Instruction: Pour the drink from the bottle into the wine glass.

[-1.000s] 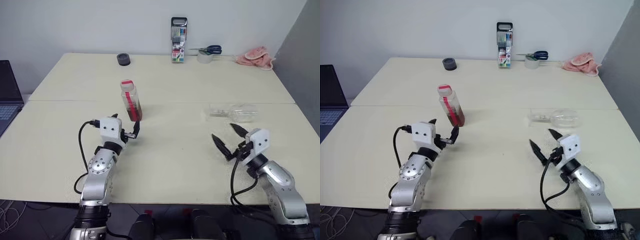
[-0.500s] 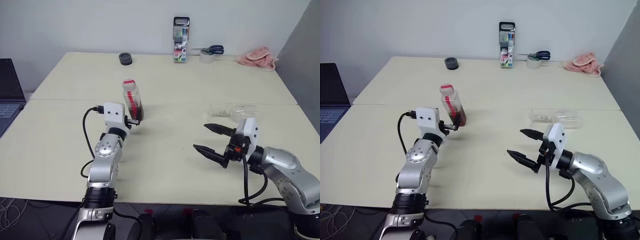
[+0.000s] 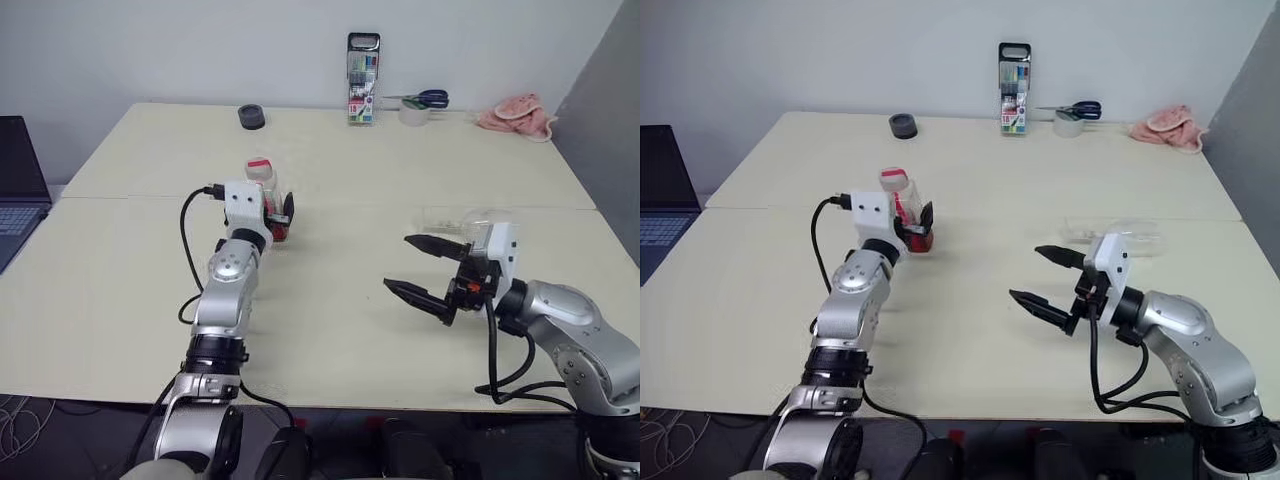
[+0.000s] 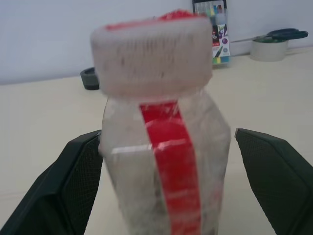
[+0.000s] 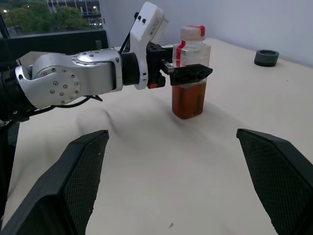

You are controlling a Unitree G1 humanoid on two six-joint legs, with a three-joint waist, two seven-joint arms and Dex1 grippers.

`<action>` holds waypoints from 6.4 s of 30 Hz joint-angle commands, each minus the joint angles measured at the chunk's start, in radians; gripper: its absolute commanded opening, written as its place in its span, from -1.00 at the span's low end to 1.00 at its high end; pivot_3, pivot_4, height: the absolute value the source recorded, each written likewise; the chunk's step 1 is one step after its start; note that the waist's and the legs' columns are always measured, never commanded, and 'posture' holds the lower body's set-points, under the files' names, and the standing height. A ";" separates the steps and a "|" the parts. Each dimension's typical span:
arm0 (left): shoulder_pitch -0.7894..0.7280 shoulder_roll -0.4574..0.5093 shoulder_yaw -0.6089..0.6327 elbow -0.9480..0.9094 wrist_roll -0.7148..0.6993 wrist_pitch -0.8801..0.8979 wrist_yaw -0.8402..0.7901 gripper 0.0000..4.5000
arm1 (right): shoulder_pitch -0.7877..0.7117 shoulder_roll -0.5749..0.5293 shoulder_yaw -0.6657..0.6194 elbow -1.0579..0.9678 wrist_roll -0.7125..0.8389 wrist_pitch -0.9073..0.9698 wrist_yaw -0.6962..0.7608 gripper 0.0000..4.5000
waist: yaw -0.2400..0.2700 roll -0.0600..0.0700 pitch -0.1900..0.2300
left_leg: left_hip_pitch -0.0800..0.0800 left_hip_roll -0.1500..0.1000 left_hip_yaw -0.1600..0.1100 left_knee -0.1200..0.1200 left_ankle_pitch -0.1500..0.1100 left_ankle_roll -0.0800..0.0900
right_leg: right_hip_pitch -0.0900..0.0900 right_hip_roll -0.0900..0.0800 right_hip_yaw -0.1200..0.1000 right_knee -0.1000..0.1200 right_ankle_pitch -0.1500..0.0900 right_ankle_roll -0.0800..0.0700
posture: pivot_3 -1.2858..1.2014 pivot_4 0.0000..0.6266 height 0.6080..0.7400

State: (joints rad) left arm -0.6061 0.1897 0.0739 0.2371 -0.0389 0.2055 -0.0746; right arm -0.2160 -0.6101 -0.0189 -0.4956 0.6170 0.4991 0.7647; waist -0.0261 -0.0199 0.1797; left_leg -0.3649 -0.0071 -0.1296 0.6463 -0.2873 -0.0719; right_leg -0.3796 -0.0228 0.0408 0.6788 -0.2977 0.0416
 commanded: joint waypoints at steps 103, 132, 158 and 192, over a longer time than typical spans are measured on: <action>-0.283 0.033 -0.178 0.250 -0.247 -0.124 -1.107 -0.22 | -0.238 0.346 0.171 -0.111 -0.351 0.136 -0.543 0.90 | -0.011 0.001 0.001 | -0.029 -0.002 -0.003 0.017 0.002 -0.003 | -0.027 0.000 0.000 0.015 0.001 0.000 | 0.03 -0.52 1.00; -0.265 0.089 -0.208 0.268 -0.225 -0.160 -1.226 -0.22 | -0.466 0.111 0.186 0.249 -0.230 -0.044 0.143 -0.10 | -0.030 0.001 0.001 | -0.027 -0.003 -0.001 0.018 0.001 0.001 | -0.026 0.000 0.001 0.017 0.001 0.000 | 0.03 -0.52 1.00; -0.255 0.063 -0.176 0.254 -0.225 -0.167 -1.113 -0.23 | -0.326 0.281 0.093 0.059 -0.276 0.035 -0.218 0.73 | -0.030 0.001 0.001 | -0.027 -0.002 -0.003 0.018 0.003 -0.002 | -0.027 -0.001 0.001 0.018 0.001 -0.001 | 0.03 -0.52 1.00; -0.256 0.083 -0.197 0.270 -0.217 -0.190 -1.181 -0.23 | -0.337 0.245 0.186 0.108 -0.254 -0.033 -0.028 -0.17 | -0.032 0.002 0.001 | -0.027 -0.003 -0.001 0.018 0.002 -0.001 | -0.026 0.000 0.001 0.018 0.001 -0.001 | 0.03 -0.52 1.00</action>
State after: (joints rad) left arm -0.8345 0.2585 -0.1287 0.5176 -0.2507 0.0242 -1.2410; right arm -0.4965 -0.3098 0.1510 -0.4120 0.2987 0.5301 0.5107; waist -0.0577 -0.0181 0.1803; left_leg -0.3914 -0.0097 -0.1311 0.6644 -0.2857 -0.0722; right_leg -0.4057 -0.0225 0.0416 0.6971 -0.2967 0.0408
